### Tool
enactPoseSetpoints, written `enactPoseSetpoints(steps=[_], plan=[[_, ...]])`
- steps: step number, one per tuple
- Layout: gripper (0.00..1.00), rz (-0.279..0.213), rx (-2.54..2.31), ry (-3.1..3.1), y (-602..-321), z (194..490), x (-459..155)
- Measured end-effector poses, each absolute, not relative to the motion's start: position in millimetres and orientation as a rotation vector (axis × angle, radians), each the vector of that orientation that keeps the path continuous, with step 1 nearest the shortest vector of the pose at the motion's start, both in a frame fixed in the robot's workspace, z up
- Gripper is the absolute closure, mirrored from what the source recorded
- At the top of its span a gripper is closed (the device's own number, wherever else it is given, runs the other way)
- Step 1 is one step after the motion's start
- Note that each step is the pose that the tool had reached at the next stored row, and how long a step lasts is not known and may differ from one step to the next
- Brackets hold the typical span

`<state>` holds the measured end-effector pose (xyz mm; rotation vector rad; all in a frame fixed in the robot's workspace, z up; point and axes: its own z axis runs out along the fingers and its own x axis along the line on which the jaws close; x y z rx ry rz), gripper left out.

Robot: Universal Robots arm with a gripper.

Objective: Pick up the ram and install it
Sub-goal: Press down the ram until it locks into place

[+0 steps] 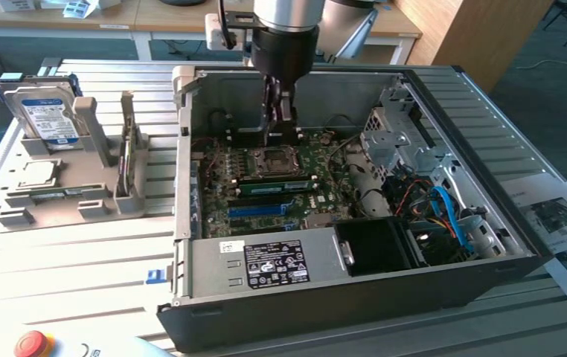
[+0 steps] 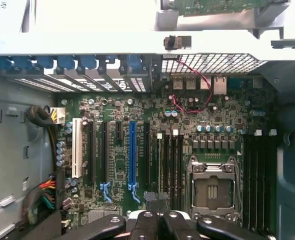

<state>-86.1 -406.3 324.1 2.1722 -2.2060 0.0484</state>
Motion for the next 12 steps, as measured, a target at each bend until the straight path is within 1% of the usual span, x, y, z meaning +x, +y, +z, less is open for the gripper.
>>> enactPoseSetpoints(steps=[6, 12], plan=[[0.90, 0.058, 2.168, -2.202, -406.3, 333.4, -86.1], [0.90, 0.061, 2.166, -2.200, -406.3, 334.1, -86.1]])
